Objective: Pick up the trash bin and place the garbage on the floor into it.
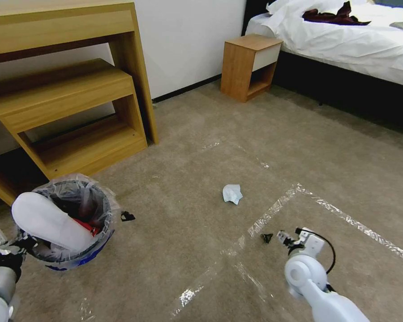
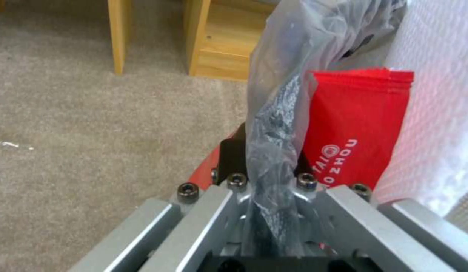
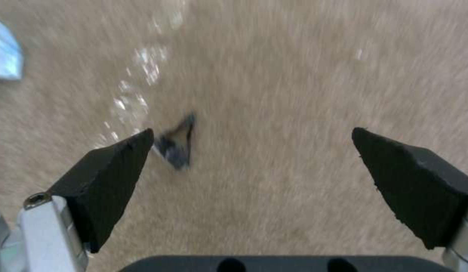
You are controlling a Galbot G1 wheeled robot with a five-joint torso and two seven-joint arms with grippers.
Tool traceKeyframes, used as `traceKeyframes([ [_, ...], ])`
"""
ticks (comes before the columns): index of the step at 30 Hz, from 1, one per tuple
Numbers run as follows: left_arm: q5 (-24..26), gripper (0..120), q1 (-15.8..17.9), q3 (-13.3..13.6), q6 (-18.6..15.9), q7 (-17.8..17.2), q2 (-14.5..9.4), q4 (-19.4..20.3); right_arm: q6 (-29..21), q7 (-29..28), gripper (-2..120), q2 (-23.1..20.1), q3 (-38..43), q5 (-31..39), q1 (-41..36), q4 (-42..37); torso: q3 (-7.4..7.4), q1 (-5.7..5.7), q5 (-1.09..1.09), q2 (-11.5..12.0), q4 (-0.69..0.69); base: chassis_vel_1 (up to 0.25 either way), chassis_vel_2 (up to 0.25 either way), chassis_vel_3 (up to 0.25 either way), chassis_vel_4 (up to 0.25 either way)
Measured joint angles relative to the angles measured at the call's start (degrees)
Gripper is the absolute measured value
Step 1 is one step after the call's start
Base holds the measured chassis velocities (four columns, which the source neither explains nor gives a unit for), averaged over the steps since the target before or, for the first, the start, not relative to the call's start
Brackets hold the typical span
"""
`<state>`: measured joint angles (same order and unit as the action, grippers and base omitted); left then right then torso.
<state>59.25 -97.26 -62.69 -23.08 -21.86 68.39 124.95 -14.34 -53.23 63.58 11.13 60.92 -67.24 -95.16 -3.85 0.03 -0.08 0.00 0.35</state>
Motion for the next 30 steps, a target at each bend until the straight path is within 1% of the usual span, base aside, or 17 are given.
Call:
traceKeyframes([
  [2,-0.21,1,0.02,-0.02,0.22,0.01,0.10,-0.27,-0.39,-0.20,100,1.77,-1.91,1.27,2.88,5.10,0.00,0.00,-0.01,0.00,0.01,0.000,0.000,0.000,0.000],
  [3,-0.21,1,0.02,-0.02,0.22,0.01,0.10,-0.27,-0.39,-0.20,100,1.77,-1.91,1.27,2.88,5.10,0.00,0.00,-0.01,0.00,0.01,0.000,0.000,0.000,0.000],
  [6,-0.35,1,0.18,0.00,0.36,0.04,0.35,-0.50,-0.22,0.16,100,3.69,-4.10,1.58,5.72,10.23,0.00,0.00,0.00,0.00,0.01,0.000,0.000,0.000,0.000],
  [7,-0.35,1,0.18,0.00,0.36,0.04,0.35,-0.50,-0.22,0.16,100,3.69,-4.10,1.58,5.72,10.23,0.00,0.00,0.00,0.00,0.01,0.000,0.000,0.000,0.000],
  [10,-0.55,1,0.30,0.14,0.46,0.08,0.51,-0.92,0.10,1.97,100,5.69,-6.17,1.74,8.95,15.07,0.00,0.00,-0.01,0.00,0.00,0.000,0.000,0.000,0.000],
  [11,-0.55,1,0.30,0.14,0.46,0.08,0.51,-0.92,0.10,1.97,100,5.69,-6.17,1.74,8.95,15.07,0.00,0.00,-0.01,0.00,0.00,0.000,0.000,0.000,0.000],
  [14,-0.56,1,0.34,0.18,0.49,0.10,0.50,-0.99,0.26,4.38,100,7.10,-7.97,0.72,11.58,19.11,0.00,0.00,-0.01,0.00,0.00,0.000,0.000,0.000,0.000],
  [15,-0.56,1,0.34,0.18,0.49,0.10,0.50,-0.99,0.26,4.38,100,7.10,-7.97,0.72,11.58,19.11,0.00,0.00,-0.01,0.00,0.00,0.000,0.000,0.000,0.000],
  [18,-0.55,1,0.24,0.17,0.66,0.13,0.46,-1.15,0.83,6.81,99,8.23,-9.35,-0.76,13.65,23.13,0.00,0.00,-0.01,0.00,0.00,0.000,0.000,0.000,0.000],
  [19,-0.55,1,0.24,0.17,0.66,0.13,0.46,-1.15,0.83,6.81,99,8.23,-9.35,-0.76,13.65,23.13,0.00,0.00,-0.01,0.00,0.00,0.000,0.000,0.000,0.000],
  [23,-0.52,1,0.03,-0.02,0.90,0.26,0.29,-1.58,1.98,10.15,100,9.65,-10.02,-3.48,15.44,28.24,0.00,0.00,-0.01,0.00,0.00,0.000,0.000,0.000,0.000],
  [30,-0.42,1,0.08,0.04,1.03,0.33,0.09,-1.89,3.06,12.56,98,10.05,-10.11,-5.26,16.18,30.50,0.00,0.00,-0.01,0.00,0.01,0.000,0.000,0.000,0.000],
])
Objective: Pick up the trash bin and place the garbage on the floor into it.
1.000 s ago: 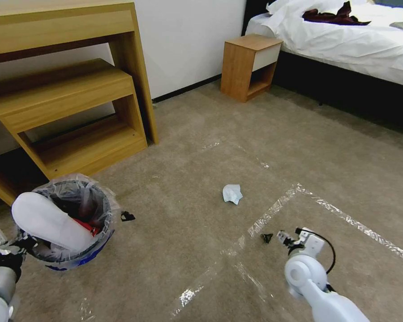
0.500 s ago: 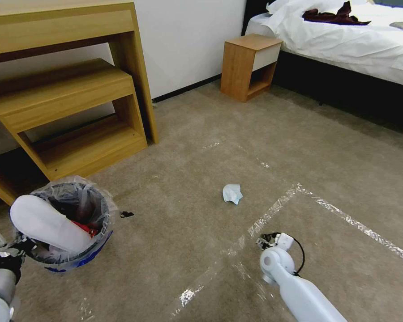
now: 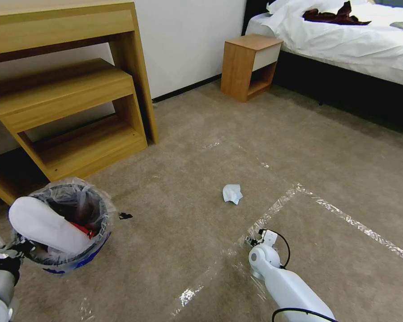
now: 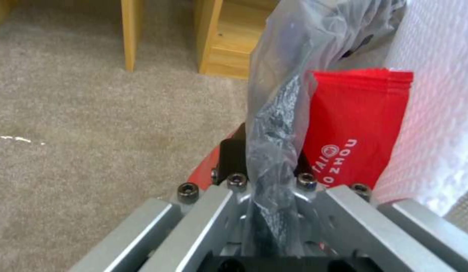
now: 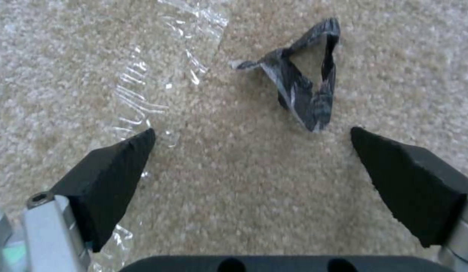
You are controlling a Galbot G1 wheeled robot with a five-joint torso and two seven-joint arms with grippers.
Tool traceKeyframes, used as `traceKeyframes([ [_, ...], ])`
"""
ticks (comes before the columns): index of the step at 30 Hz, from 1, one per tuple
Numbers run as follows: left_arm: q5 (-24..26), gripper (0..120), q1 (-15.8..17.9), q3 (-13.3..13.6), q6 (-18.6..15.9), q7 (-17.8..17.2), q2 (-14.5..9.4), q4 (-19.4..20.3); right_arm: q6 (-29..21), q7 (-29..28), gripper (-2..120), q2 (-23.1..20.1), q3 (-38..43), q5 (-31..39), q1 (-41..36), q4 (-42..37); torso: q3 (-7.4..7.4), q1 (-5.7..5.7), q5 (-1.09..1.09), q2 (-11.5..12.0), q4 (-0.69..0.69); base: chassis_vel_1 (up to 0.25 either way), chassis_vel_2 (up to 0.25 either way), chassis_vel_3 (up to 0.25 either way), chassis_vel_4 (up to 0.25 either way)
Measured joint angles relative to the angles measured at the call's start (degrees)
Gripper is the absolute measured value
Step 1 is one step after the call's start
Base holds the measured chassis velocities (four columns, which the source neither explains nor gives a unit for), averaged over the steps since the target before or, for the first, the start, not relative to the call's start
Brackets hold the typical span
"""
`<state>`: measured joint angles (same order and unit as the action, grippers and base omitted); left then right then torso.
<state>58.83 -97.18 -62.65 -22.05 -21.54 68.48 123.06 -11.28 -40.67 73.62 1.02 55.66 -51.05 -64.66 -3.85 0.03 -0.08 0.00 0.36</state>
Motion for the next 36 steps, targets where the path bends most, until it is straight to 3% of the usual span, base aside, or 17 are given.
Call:
traceKeyframes([
  [5,0.04,1,0.09,0.20,0.00,0.03,-0.15,-0.05,1.05,1.64,90,0.01,0.04,-1.26,0.35,0.75,0.00,0.00,0.00,0.00,0.00,0.000,0.000,0.000,0.000],
  [25,0.17,1,-0.32,0.86,0.06,0.12,0.44,1.08,4.32,5.85,88,2.04,-0.45,-6.07,3.82,8.12,0.00,0.00,0.00,0.00,0.00,0.000,0.000,0.000,0.000],
  [28,0.13,1,-0.34,0.88,0.10,0.14,0.41,0.97,4.78,5.97,83,2.07,-0.33,-6.55,3.76,8.34,0.01,0.00,0.00,-0.01,-0.01,0.000,0.000,0.000,0.000],
  [36,-0.25,1,-0.09,1.27,0.21,0.27,0.43,0.00,5.66,6.24,57,1.68,-0.01,-7.37,2.79,7.65,0.01,0.00,0.02,-0.02,-0.03,0.000,0.000,0.000,0.000],
])
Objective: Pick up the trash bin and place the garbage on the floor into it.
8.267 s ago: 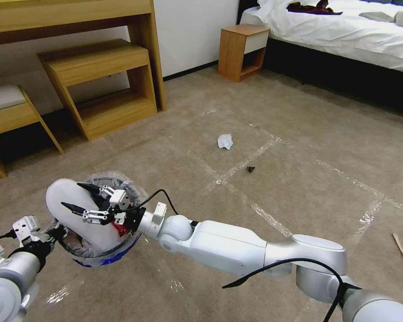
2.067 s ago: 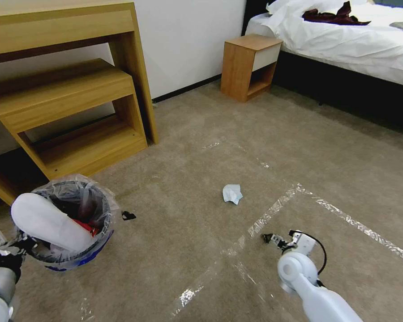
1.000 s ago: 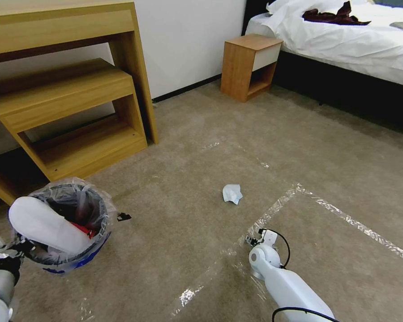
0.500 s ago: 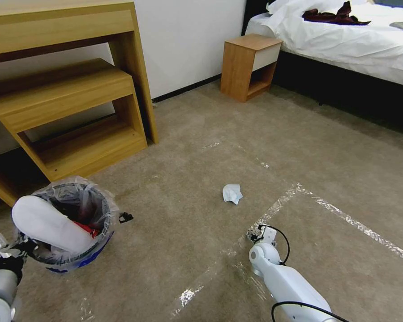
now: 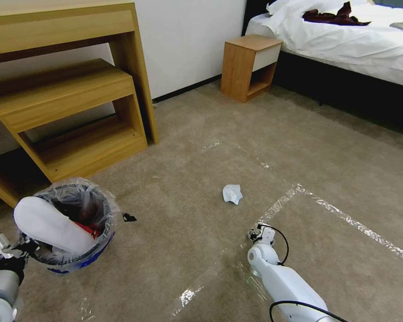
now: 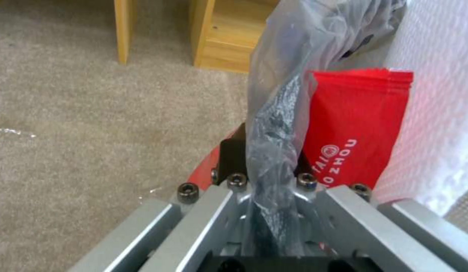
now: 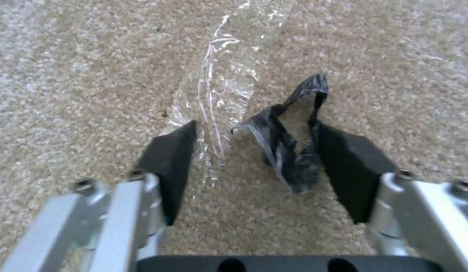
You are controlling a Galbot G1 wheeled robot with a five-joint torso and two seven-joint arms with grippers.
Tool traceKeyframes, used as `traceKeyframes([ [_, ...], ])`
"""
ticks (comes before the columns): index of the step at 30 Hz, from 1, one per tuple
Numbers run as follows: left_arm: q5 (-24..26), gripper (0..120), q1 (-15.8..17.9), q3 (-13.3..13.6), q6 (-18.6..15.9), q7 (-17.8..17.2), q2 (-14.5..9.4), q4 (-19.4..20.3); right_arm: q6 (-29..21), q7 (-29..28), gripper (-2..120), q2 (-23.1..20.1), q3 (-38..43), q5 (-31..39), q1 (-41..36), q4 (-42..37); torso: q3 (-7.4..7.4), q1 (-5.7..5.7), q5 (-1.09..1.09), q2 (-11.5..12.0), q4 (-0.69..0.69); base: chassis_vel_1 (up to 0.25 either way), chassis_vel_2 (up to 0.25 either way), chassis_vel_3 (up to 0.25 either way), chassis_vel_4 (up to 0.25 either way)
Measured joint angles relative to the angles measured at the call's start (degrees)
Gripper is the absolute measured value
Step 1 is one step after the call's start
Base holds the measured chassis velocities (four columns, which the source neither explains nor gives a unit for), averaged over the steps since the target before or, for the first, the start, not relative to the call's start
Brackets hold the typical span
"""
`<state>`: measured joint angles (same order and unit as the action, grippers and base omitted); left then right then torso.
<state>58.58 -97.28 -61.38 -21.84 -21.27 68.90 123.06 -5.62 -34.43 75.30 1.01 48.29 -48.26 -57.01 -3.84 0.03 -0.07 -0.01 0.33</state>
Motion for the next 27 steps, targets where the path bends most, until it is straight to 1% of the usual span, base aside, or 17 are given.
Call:
traceKeyframes([
  [2,-0.19,1,0.19,0.19,0.02,0.05,0.00,-0.31,0.05,0.00,45,-0.41,0.14,-0.12,-0.63,-1.04,0.00,0.00,0.02,0.00,-0.01,0.000,0.000,0.000,0.000],
  [3,-0.19,1,0.19,0.19,0.02,0.05,0.00,-0.31,0.05,0.00,45,-0.41,0.14,-0.12,-0.63,-1.04,0.00,0.00,0.02,0.00,-0.01,0.000,0.000,0.000,0.000],
  [4,-0.21,1,0.27,0.25,0.02,0.05,0.00,-0.35,0.05,-0.06,40,-0.62,0.20,-0.19,-0.99,-1.59,0.00,0.00,0.01,0.00,-0.01,0.000,0.000,0.000,0.000],
  [5,-0.21,1,0.34,0.28,0.02,0.06,0.00,-0.36,0.04,-0.22,35,-0.77,0.29,-0.28,-1.25,-1.88,-0.01,0.00,0.01,0.00,0.01,0.000,0.000,0.000,0.000],
  [6,-0.22,1,0.40,0.30,0.02,0.06,0.04,-0.39,0.12,-0.32,30,-0.96,0.36,-0.51,-1.56,-2.10,-0.01,0.00,-0.01,0.00,0.06,0.000,0.000,0.000,0.000],
  [7,-0.22,1,0.40,0.32,0.02,0.08,0.07,-0.43,0.29,-0.33,26,-1.06,0.39,-0.83,-1.76,-2.14,-0.01,0.00,-0.02,0.00,0.07,0.000,0.000,0.000,0.000],
  [8,-0.22,1,0.40,0.32,0.02,0.08,0.07,-0.43,0.29,-0.33,26,-1.06,0.39,-0.83,-1.76,-2.14,-0.01,0.00,-0.02,0.00,0.07,0.000,0.000,0.000,0.000],
  [9,-0.23,1,0.40,0.33,0.03,0.14,0.07,-0.52,0.51,-0.31,20,-1.11,0.40,-1.21,-1.98,-2.23,-0.01,0.00,-0.01,0.01,0.07,0.000,0.000,0.000,0.000],
  [11,-0.24,1,0.39,0.32,0.06,0.17,0.00,-0.66,0.79,-0.29,13,-1.26,0.43,-1.64,-2.32,-2.54,-0.01,0.00,-0.01,0.01,0.04,0.000,0.000,0.000,0.000],
  [12,-0.24,1,0.39,0.32,0.06,0.17,0.00,-0.66,0.79,-0.29,13,-1.26,0.43,-1.64,-2.32,-2.54,-0.01,0.00,-0.01,0.01,0.04,0.000,0.000,0.000,0.000],
  [14,-0.22,1,0.39,0.20,0.08,0.18,-0.19,-0.78,1.26,-0.18,2,-1.78,0.57,-2.21,-3.13,-4.15,-0.01,0.00,-0.01,0.01,0.04,0.000,0.000,0.000,0.000],
  [19,-0.17,1,0.48,0.12,0.10,0.20,-0.25,-0.92,2.29,0.10,0,-3.30,0.92,-2.97,-4.66,-8.48,-0.01,0.00,-0.01,0.01,0.03,0.000,0.000,0.000,0.000],
  [21,-0.16,1,0.56,0.10,0.11,0.20,-0.25,-1.01,3.92,0.93,0,-4.83,1.06,-3.03,-5.89,-12.49,-0.01,0.00,0.00,0.01,0.03,0.000,0.000,0.000,0.000],
  [23,-0.15,1,0.57,0.10,0.11,0.20,-0.26,-1.01,6.99,3.04,0,-6.97,1.19,-2.54,-7.27,-17.54,-0.01,0.00,-0.01,0.01,0.03,0.000,0.000,0.000,0.000],
  [24,-0.15,1,0.57,0.10,0.11,0.20,-0.26,-1.01,6.99,3.04,0,-6.97,1.19,-2.54,-7.27,-17.54,-0.01,0.00,-0.01,0.01,0.03,0.000,0.000,0.000,0.000],
  [26,-0.06,1,0.55,0.13,0.11,0.21,-0.39,-0.87,11.95,6.81,0,-9.87,1.12,-0.76,-8.26,-22.25,-0.01,0.00,0.00,0.01,0.03,0.000,0.000,0.000,0.000],
  [27,0.14,1,0.50,0.18,0.05,0.17,-0.47,-0.58,15.35,10.47,0,-11.57,1.04,0.19,-8.60,-24.80,-0.01,0.00,-0.01,0.02,0.04,0.000,0.000,0.000,0.000],
])
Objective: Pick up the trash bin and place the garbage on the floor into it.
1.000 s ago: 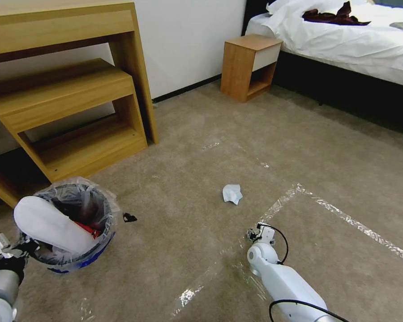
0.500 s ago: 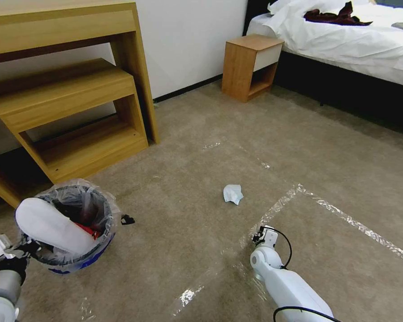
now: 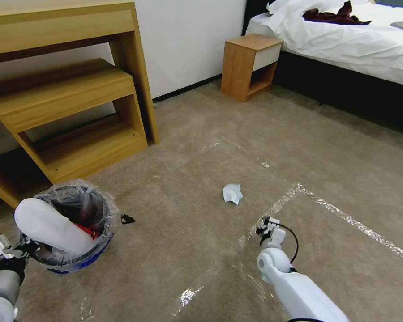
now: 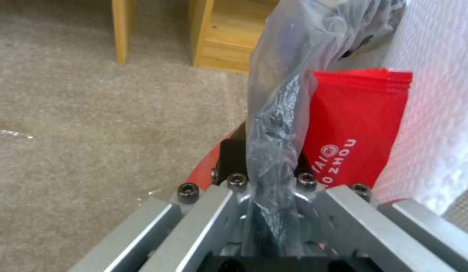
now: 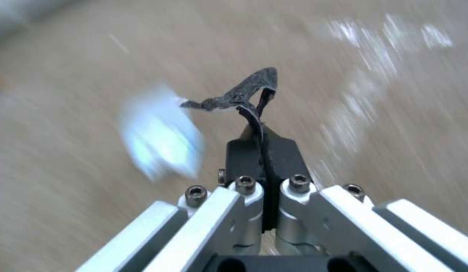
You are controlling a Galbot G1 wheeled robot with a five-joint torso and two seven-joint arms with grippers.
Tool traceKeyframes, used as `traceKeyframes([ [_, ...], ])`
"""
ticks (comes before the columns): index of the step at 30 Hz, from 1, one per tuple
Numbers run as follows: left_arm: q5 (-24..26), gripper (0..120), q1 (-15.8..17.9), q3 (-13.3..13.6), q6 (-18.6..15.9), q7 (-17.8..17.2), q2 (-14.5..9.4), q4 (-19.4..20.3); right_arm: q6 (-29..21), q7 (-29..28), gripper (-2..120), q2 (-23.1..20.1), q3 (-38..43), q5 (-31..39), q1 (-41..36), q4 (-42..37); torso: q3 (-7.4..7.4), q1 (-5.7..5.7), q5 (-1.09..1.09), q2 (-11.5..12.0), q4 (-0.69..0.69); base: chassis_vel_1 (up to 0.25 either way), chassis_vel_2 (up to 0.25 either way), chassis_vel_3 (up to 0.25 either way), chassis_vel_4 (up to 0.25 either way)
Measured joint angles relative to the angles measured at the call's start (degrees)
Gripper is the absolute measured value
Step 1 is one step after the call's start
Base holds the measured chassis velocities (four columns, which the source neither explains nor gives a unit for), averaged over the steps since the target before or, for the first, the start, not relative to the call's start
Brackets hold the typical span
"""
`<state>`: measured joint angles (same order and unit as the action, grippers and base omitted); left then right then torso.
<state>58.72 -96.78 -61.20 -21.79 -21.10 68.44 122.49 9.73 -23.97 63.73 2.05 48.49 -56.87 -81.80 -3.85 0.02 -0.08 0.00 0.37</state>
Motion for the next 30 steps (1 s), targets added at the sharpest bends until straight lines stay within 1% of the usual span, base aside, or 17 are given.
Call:
traceKeyframes([
  [1,0.00,1,0.00,0.00,0.00,0.00,0.00,0.00,0.00,0.00,0,0.00,0.00,0.00,0.00,0.00,0.00,0.00,0.00,0.00,0.00,0.000,0.000,0.000,0.000],
  [3,0.22,1,-0.17,0.07,-0.20,-0.10,0.00,0.57,5.28,7.45,0,-3.01,-0.37,1.63,-0.18,-5.29,0.00,0.00,0.01,0.00,0.00,0.000,0.000,0.000,0.000],
  [4,0.22,1,-0.17,0.07,-0.20,-0.10,0.00,0.57,5.28,7.45,0,-3.01,-0.37,1.63,-0.18,-5.29,0.00,0.00,0.01,0.00,0.00,0.000,0.000,0.000,0.000],
  [6,0.47,1,-0.42,0.24,-0.61,-0.23,0.00,1.29,9.01,14.01,0,-5.88,-1.26,3.49,0.37,-12.07,0.00,0.00,0.01,0.00,-0.01,0.000,0.000,0.000,0.000],
  [7,0.47,1,-0.42,0.24,-0.61,-0.23,0.00,1.29,9.01,14.01,0,-5.88,-1.26,3.49,0.37,-12.07,0.00,0.00,0.01,0.00,-0.01,0.000,0.000,0.000,0.000],
  [10,1.01,1,-0.80,0.42,-1.25,-0.42,-0.16,2.22,13.13,21.59,0,-9.79,-4.47,5.88,3.57,-20.98,0.00,0.00,0.01,0.00,-0.02,0.000,0.000,0.000,0.000],
  [14,1.25,1,-0.83,0.80,-1.60,-0.59,-0.43,2.58,13.63,24.28,0,-12.08,-6.78,8.05,5.86,-25.14,0.00,0.00,0.00,0.00,-0.02,0.000,0.000,0.000,0.000],
  [16,1.77,1,-0.57,1.20,-2.16,-0.90,-0.84,3.03,13.86,26.88,0,-14.92,-10.75,10.37,10.24,-29.79,0.00,0.00,0.01,0.00,0.00,0.000,0.000,0.000,0.000],
  [18,2.21,1,-0.63,1.24,-2.42,-1.05,-0.96,3.53,14.07,28.02,0,-16.55,-14.67,11.77,14.81,-32.38,0.00,0.00,0.00,0.00,0.01,0.000,0.000,0.000,0.000],
  [19,2.21,1,-0.63,1.24,-2.42,-1.05,-0.96,3.53,14.07,28.02,0,-16.55,-14.67,11.77,14.81,-32.38,0.00,0.00,0.00,0.00,0.01,0.000,0.000,0.000,0.000],
  [21,2.69,1,-0.95,1.16,-2.73,-1.31,-1.01,4.42,14.07,29.09,0,-17.84,-22.20,14.53,23.39,-35.98,0.00,0.00,-0.01,0.00,-0.03,0.000,0.000,0.000,0.000],
  [22,3.01,1,-1.05,1.12,-2.92,-1.48,-0.99,4.89,13.83,29.30,0,-17.82,-24.81,15.39,26.35,-36.82,0.00,0.00,0.00,0.00,-0.03,0.000,0.000,0.000,0.000],
  [23,3.01,1,-1.05,1.12,-2.92,-1.48,-0.99,4.89,13.83,29.30,0,-17.82,-24.81,15.39,26.35,-36.82,0.00,0.00,0.00,0.00,-0.03,0.000,0.000,0.000,0.000],
  [25,3.43,1,-1.24,1.10,-3.22,-1.67,-0.97,5.61,13.44,29.64,0,-17.41,-29.26,16.63,30.94,-37.51,0.00,0.00,-0.01,0.00,-0.01,0.000,0.000,0.000,0.000],
  [26,3.68,1,-1.36,1.09,-3.47,-1.77,-1.00,6.09,13.25,29.80,0,-16.86,-33.14,17.19,34.89,-37.55,0.00,0.00,0.01,0.00,0.00,0.000,0.000,0.000,0.000],
  [27,3.68,1,-1.36,1.09,-3.47,-1.77,-1.00,6.09,13.25,29.80,0,-16.86,-33.14,17.19,34.89,-37.55,0.00,0.00,0.01,0.00,0.00,0.000,0.000,0.000,0.000],
  [30,3.85,1,-1.30,1.29,-3.85,-1.90,-1.07,6.59,12.86,29.81,0,-15.23,-41.05,17.52,42.59,-36.99,0.00,0.00,-0.01,0.00,-0.02,0.000,0.000,0.000,0.000],
])
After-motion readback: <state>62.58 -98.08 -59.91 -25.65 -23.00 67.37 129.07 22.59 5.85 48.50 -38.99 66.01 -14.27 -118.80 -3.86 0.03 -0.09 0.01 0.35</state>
